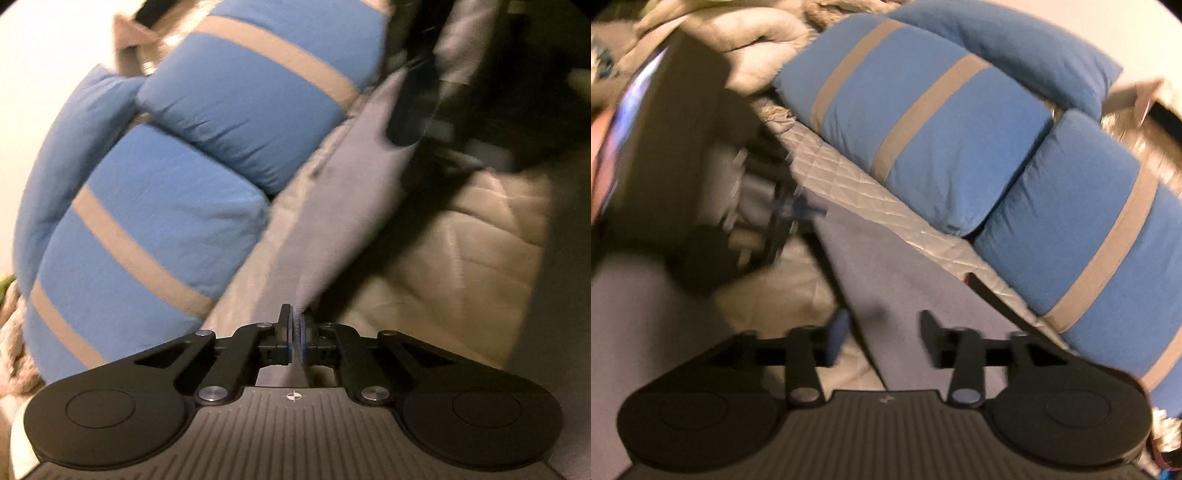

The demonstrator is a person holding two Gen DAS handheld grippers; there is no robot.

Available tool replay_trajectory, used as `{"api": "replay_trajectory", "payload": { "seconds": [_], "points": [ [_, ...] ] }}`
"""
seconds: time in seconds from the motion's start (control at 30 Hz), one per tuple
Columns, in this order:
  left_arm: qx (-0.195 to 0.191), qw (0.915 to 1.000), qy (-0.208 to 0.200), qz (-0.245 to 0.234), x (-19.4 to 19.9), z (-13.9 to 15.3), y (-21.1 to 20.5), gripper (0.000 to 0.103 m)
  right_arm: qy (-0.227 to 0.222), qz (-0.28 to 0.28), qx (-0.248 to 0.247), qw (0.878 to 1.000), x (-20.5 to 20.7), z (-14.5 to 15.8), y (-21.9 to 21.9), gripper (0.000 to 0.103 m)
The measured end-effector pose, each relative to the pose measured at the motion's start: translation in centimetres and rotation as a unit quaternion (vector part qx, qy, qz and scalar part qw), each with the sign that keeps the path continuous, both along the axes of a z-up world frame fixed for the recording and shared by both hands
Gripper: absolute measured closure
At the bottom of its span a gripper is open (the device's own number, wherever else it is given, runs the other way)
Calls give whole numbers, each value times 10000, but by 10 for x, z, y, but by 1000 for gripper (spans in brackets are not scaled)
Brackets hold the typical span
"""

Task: Fold clothes

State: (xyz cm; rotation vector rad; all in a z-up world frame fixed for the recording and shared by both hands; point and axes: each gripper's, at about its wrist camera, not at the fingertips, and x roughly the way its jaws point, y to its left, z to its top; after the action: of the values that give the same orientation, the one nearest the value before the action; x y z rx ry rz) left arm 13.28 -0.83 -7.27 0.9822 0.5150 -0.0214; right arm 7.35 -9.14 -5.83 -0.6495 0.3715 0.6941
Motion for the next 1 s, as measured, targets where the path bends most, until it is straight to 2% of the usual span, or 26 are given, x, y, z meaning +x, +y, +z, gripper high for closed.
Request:
{"api": "replay_trajectory", "payload": {
  "seconds": [0.13, 0.3, 0.5, 0.6, 0.73, 0.87, 1.0],
  "points": [
    [-64, 9996, -243, 144, -2, 15, 5, 99, -342, -428, -361, 9978, -11, -13, -28, 35],
    [-121, 9983, -478, 306, -2, 28, 6, 99, -652, -1133, -620, 9895, -15, -27, -61, 34],
    [-233, 9968, -612, 449, 2, 37, 6, 99, -838, -1314, -781, 9847, -19, -38, -65, 31],
    [-342, 9960, -653, 512, 1, 41, 6, 99, -628, -1231, -562, 9888, -17, -34, -62, 31],
    [-405, 9952, -721, 525, 1, 46, 6, 99, 55, -1094, 31, 9940, -6, -28, -66, 30],
    [-440, 9949, -739, 520, 1, 47, 6, 99, 738, -1284, 594, 9872, 23, -27, -74, 29],
    [-477, 9948, -754, 501, 2, 48, 6, 99, 775, -1391, 632, 9852, 38, -31, -73, 29]
  ]
}}
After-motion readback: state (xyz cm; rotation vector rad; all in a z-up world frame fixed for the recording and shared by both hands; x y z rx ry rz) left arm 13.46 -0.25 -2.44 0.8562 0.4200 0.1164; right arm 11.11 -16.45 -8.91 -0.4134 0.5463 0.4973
